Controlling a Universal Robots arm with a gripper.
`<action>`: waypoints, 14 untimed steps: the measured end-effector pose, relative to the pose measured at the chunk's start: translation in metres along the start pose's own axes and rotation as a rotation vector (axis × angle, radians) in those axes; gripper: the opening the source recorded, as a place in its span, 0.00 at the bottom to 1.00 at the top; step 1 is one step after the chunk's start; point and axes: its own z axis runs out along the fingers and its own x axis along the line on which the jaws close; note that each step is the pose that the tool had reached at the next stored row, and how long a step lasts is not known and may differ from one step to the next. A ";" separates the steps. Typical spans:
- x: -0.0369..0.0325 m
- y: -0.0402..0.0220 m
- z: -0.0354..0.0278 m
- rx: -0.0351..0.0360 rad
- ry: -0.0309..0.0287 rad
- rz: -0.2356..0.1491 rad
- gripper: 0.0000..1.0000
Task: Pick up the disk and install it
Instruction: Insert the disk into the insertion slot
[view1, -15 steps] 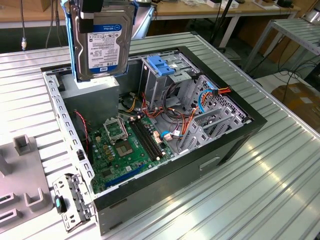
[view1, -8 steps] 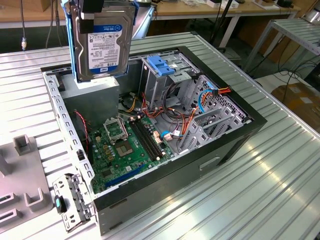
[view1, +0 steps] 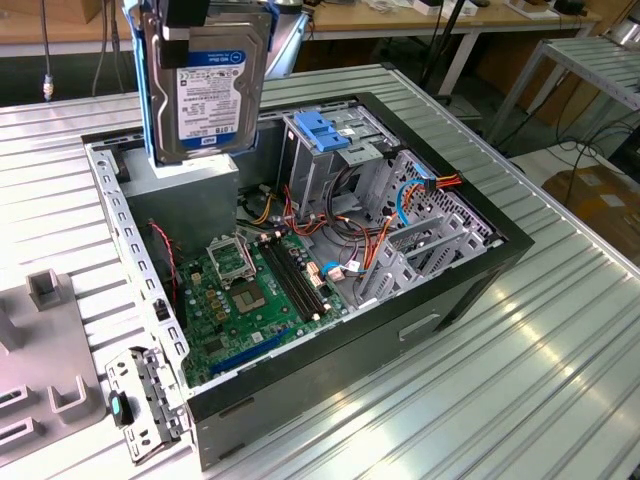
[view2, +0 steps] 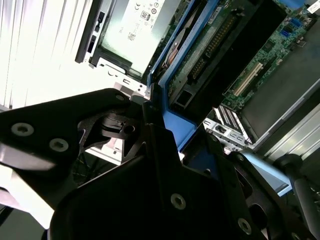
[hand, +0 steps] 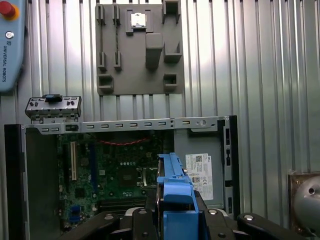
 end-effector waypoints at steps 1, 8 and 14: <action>0.0007 0.0000 0.0000 0.0001 -0.0001 0.000 0.37; 0.0040 -0.0002 -0.0002 0.0001 -0.0001 0.000 0.37; 0.0065 -0.0003 -0.0003 0.0001 -0.0001 0.000 0.37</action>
